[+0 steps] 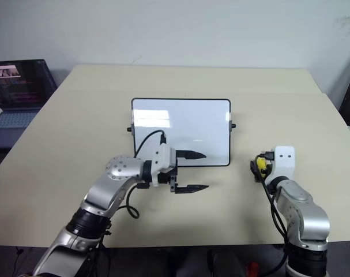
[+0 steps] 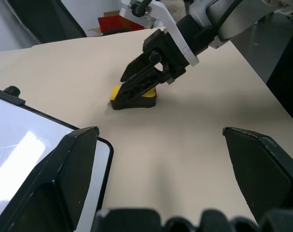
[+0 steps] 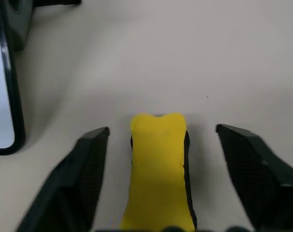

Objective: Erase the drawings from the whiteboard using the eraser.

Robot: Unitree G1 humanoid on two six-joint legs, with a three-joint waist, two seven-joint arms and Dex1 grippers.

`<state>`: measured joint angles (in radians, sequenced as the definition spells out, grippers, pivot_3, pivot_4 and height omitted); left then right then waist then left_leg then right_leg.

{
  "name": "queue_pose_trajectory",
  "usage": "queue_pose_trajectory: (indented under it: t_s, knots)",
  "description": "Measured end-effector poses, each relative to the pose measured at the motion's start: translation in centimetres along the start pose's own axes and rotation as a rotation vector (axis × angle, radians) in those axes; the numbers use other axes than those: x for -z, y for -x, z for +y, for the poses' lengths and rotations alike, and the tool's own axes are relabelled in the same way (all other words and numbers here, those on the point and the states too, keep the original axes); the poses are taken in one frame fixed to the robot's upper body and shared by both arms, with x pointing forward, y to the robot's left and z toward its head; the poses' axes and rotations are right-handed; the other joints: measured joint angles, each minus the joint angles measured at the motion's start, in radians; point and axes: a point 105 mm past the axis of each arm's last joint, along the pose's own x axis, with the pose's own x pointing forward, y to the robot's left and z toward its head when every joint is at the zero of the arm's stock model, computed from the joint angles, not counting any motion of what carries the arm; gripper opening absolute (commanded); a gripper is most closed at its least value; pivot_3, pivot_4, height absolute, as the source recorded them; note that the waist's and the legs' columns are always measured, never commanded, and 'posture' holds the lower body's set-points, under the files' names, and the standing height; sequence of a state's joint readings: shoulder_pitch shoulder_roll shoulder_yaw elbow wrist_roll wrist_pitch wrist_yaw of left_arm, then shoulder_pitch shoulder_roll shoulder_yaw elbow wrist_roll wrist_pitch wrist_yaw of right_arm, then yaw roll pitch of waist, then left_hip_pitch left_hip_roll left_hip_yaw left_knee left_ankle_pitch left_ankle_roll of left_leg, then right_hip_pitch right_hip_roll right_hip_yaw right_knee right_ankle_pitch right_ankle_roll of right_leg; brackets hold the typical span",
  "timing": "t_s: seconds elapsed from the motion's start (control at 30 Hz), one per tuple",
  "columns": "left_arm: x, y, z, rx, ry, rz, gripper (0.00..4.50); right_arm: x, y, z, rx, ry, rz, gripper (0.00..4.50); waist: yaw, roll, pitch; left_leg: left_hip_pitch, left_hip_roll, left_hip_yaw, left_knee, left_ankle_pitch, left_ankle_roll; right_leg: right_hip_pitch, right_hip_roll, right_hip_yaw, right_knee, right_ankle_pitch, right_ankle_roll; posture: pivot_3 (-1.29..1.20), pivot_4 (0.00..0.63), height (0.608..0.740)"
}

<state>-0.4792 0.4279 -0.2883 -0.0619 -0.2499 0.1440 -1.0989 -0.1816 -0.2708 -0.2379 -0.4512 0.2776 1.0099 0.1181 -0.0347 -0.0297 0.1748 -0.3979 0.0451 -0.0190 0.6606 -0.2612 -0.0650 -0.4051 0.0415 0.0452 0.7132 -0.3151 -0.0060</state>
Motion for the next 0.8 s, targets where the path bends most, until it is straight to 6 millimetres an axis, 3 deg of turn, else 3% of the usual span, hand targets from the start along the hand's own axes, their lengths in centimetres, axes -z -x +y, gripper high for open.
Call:
queue_pose_trajectory:
  t_s: [0.1,0.2,0.3,0.4,0.57,0.7,0.8]
  knots:
    - [0.0,0.0,0.0,-0.002,0.003,0.001,4.5,-0.2,0.0,0.5,-0.023,-0.006,-0.007,4.47,0.0,0.0,0.0,0.0,0.0,0.0,0.0,0.0,0.0,0.0,0.0,0.0,0.0,0.0,0.0,0.0,0.15,0.74]
    - [0.5,0.4,0.0,-0.032,0.033,0.012,4.5,-2.3,0.9,1.4,-0.033,-0.017,-0.112,4.47,-0.001,0.0,0.0,0.0,0.001,-0.001,0.0,0.0,0.0,0.0,0.0,0.0,0.0,0.0,0.0,0.0,0.15,0.74]
    - [0.9,2.8,1.3,-0.223,0.111,-0.001,4.5,-4.1,3.0,3.3,-0.077,0.012,-0.276,4.47,-0.002,0.0,0.0,0.0,0.002,-0.005,-0.001,0.0,0.0,0.0,0.0,-0.001,-0.001,0.0,0.0,0.0,0.15,0.74]
    - [0.9,6.0,2.4,-0.44,0.157,-0.01,4.5,-2.4,4.0,4.6,-0.095,-0.008,-0.322,4.47,-0.001,0.0,0.0,0.0,0.003,-0.005,-0.002,0.0,0.0,0.0,-0.001,-0.001,-0.001,-0.001,0.001,0.0,0.15,0.74]
    - [0.4,9.1,2.7,-0.738,0.147,-0.05,4.5,-0.4,5.1,6.2,-0.128,-0.021,-0.402,4.47,0.002,0.0,0.0,0.0,0.002,-0.004,0.001,0.0,0.0,0.001,-0.007,0.0,-0.001,0.0,0.001,0.0,0.15,0.74]
    - [0.3,11.6,3.8,-1.02,0.075,-0.047,4.5,0.0,5.8,5.9,-0.191,-0.024,-0.472,4.47,0.004,-0.001,0.0,0.002,0.0,-0.004,0.001,0.0,0.0,0.002,-0.008,0.0,-0.001,0.001,0.003,0.0,0.15,0.74]
    - [1.4,13.8,3.0,-1.226,0.042,0.012,4.5,0.9,5.7,5.2,-0.197,-0.035,-0.471,4.47,0.002,-0.001,0.0,0.002,0.001,-0.004,0.0,0.0,0.0,0.002,-0.007,0.001,-0.001,0.001,0.003,0.0,0.15,0.74]
